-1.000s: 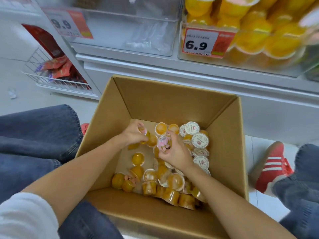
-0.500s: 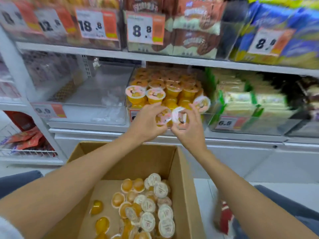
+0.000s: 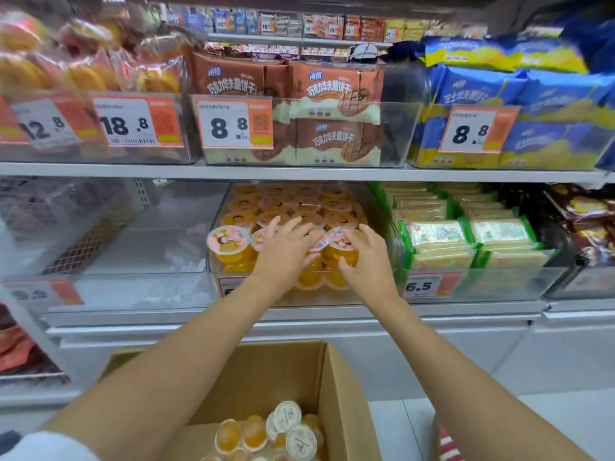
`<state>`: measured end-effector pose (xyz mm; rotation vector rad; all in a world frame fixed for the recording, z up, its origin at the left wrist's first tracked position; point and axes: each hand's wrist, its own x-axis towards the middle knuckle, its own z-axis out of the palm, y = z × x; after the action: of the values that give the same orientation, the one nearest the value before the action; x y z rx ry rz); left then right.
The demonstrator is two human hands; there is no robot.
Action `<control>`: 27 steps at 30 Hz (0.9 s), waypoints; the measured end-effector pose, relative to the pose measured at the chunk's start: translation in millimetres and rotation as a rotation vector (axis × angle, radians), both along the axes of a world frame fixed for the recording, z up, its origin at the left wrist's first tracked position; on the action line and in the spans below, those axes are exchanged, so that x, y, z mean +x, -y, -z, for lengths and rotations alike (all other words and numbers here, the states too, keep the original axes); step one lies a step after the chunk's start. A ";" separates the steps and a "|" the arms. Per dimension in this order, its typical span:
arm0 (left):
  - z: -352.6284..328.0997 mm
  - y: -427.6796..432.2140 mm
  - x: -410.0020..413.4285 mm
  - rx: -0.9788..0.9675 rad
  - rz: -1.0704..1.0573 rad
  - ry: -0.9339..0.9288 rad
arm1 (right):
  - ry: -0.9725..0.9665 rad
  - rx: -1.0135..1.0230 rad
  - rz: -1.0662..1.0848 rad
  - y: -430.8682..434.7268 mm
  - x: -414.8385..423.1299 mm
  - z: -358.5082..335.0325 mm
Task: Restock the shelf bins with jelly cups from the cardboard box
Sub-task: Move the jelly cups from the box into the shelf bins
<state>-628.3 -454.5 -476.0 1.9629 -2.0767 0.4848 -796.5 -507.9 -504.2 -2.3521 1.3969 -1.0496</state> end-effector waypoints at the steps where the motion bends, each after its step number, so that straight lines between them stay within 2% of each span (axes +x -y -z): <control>1: 0.1 -0.5 0.6 0.001 0.000 0.013 | -0.015 -0.019 0.001 0.4 -0.9 3.2; 8: -2.6 -2.2 6.0 0.050 -0.010 0.051 | -0.085 -0.062 0.040 -0.4 2.3 8.0; 12: -5.4 -2.2 5.0 0.076 0.002 0.020 | -0.053 0.015 0.083 -1.3 4.3 5.1; 18: -8.2 -3.4 1.8 0.131 0.023 -0.032 | -0.287 -0.063 0.161 -5.3 -1.6 -1.5; 21: -12.9 -5.8 1.7 0.095 0.016 -0.069 | -0.296 -0.111 0.161 -11.6 -3.3 -5.6; 27: -21.3 -23.4 -0.5 -0.078 0.048 -0.052 | -0.177 -0.271 0.085 -35.7 3.0 -6.1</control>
<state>-628.7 -431.1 -454.7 1.8578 -2.0364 0.4922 -793.6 -472.2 -498.1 -2.6560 1.5122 -1.1417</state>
